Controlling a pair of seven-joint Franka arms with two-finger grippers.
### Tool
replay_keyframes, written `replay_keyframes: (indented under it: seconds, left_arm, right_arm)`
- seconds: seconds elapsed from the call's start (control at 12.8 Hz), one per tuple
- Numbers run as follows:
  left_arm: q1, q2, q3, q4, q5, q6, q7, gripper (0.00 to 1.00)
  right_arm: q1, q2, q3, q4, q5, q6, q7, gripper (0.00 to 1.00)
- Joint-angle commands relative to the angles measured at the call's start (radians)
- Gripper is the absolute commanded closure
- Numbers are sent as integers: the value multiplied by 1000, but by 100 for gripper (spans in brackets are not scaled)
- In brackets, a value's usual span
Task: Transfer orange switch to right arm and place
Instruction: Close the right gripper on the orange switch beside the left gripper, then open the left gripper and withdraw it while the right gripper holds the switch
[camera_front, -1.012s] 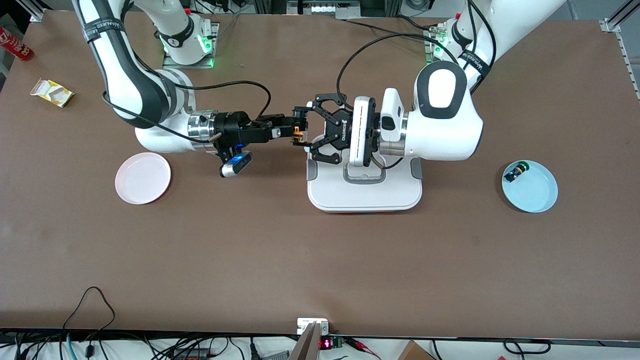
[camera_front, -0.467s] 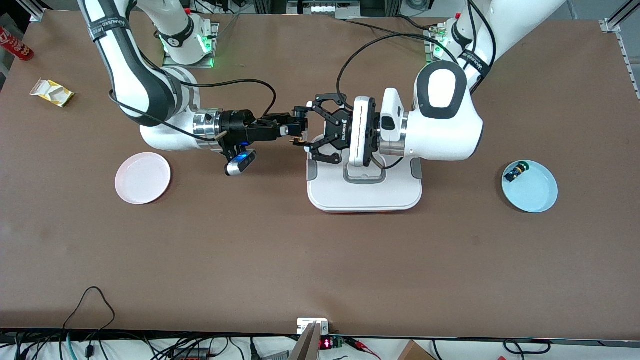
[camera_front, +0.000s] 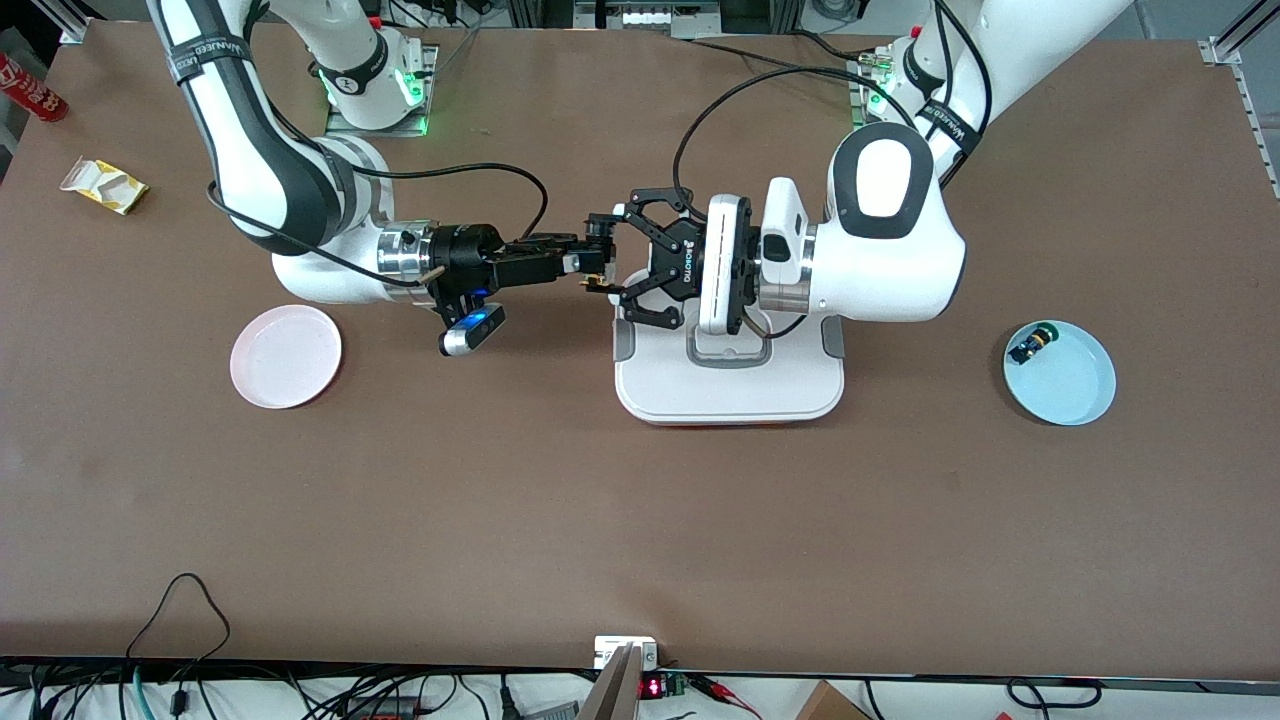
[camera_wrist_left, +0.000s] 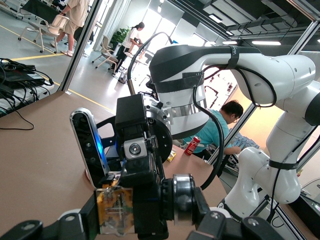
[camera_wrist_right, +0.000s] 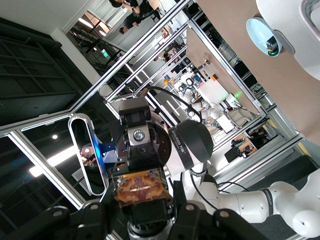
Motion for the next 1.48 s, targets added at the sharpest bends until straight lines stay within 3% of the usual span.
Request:
replay_keyframes:
  seconds: [0.0, 0.31, 0.39, 0.54, 0.93, 1.25, 1.4]
  left_arm:
    - [12, -23, -8, -20, -30, -3, 35, 94]
    - [11, -23, -8, -20, -31, -3, 24, 93]
    - [6, -22, -8, -19, -30, -3, 27, 86]
    - [6, -23, -8, -16, -27, 0, 47, 0]
    - [20, -26, -9, -7, -27, -10, 39, 0]
    - [66, -63, 0, -5, -10, -151, -63, 0]
    - [96, -75, 2, -2, 54, -211, -137, 0]
  right_arm:
    - [-9, 2, 5, 10, 16, 10, 5, 59]
    - [-9, 4, 5, 10, 18, 10, 3, 59]
    - [-11, 2, 5, 10, 18, 10, 3, 60]
    - [-11, 2, 5, 10, 18, 10, 5, 61]
    - [-11, 2, 5, 10, 16, 10, 2, 64]
    - [-22, 1, 5, 7, 11, 9, -21, 65]
    - [-31, -7, 5, 5, 11, 9, -23, 66]
